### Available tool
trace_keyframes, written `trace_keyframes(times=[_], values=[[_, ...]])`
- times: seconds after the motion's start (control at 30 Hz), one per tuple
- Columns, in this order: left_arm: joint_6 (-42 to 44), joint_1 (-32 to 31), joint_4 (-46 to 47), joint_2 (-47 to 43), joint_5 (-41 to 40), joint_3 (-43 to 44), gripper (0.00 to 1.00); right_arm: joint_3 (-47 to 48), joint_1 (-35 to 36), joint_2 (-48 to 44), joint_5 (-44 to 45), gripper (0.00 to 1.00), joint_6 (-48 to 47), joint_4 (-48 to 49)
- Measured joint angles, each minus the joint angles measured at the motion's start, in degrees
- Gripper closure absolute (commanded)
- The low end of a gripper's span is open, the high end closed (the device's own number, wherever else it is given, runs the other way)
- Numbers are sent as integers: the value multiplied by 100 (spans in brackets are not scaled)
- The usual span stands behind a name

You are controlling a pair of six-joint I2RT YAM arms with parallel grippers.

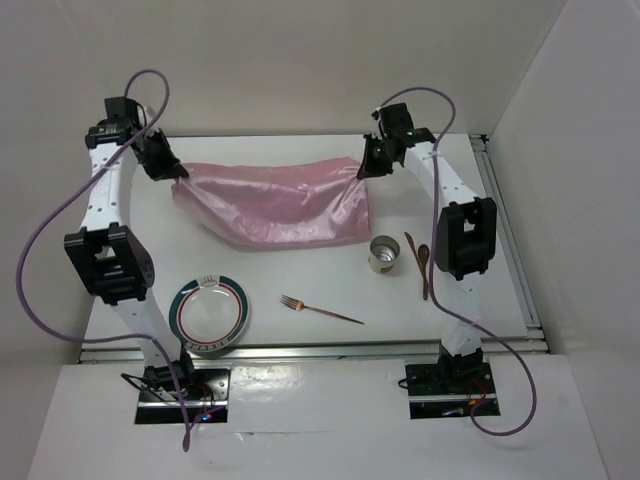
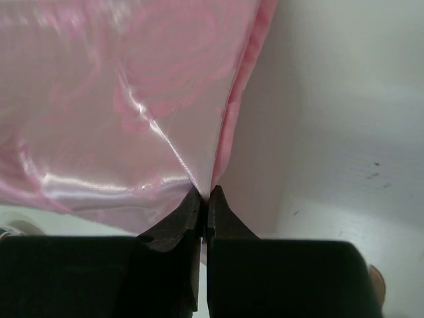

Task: Set the dinner table for one person

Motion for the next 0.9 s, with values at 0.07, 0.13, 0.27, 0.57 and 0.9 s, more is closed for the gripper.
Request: trace_keyframes(times=[0.07, 0.13, 0.27, 0.57, 0.9], values=[[70, 0, -87, -448, -4, 52, 100, -175, 0, -463, 76, 100, 31, 59], [90, 0, -179, -730, 2, 68, 100, -374, -2, -844, 146, 100, 66, 153], [74, 0, -264, -564, 87, 264, 100, -560, -20, -1097, 219, 100, 138, 330], [-85, 0, -612, 2524, -48, 2249, 2, 575, -111, 876, 330, 10, 184, -142], [-262, 120, 120, -350, -1231, -1458, 8, -1338, -306, -299, 398, 23, 289, -164]])
